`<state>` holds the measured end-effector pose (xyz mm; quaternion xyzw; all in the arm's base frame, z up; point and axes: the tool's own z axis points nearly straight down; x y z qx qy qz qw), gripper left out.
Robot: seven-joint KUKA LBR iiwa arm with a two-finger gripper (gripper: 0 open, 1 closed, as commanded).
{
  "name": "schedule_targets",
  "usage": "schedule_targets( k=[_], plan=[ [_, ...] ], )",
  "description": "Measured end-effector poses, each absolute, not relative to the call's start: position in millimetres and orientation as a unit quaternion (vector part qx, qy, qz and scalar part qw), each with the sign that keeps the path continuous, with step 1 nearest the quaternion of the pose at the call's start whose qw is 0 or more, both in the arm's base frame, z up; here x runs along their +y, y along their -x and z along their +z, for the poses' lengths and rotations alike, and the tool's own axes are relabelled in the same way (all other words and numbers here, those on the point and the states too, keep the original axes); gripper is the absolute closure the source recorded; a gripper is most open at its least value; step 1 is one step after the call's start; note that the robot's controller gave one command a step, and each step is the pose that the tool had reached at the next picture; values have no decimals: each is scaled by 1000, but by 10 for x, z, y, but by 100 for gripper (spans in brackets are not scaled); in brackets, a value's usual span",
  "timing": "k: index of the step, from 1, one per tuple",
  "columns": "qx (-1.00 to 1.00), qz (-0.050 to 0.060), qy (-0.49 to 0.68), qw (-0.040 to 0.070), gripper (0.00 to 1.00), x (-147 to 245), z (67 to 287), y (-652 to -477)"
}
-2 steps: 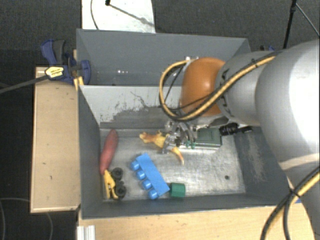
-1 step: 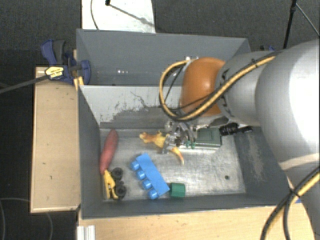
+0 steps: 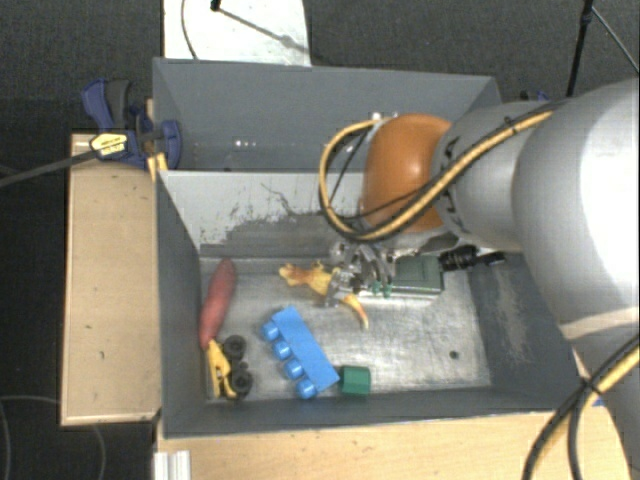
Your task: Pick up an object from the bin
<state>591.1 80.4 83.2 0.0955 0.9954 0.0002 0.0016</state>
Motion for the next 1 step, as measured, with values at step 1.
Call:
schedule_targets(
  k=[1],
  plan=[
    [995,0,-95,2,100,805,891,-5912]
  ],
)
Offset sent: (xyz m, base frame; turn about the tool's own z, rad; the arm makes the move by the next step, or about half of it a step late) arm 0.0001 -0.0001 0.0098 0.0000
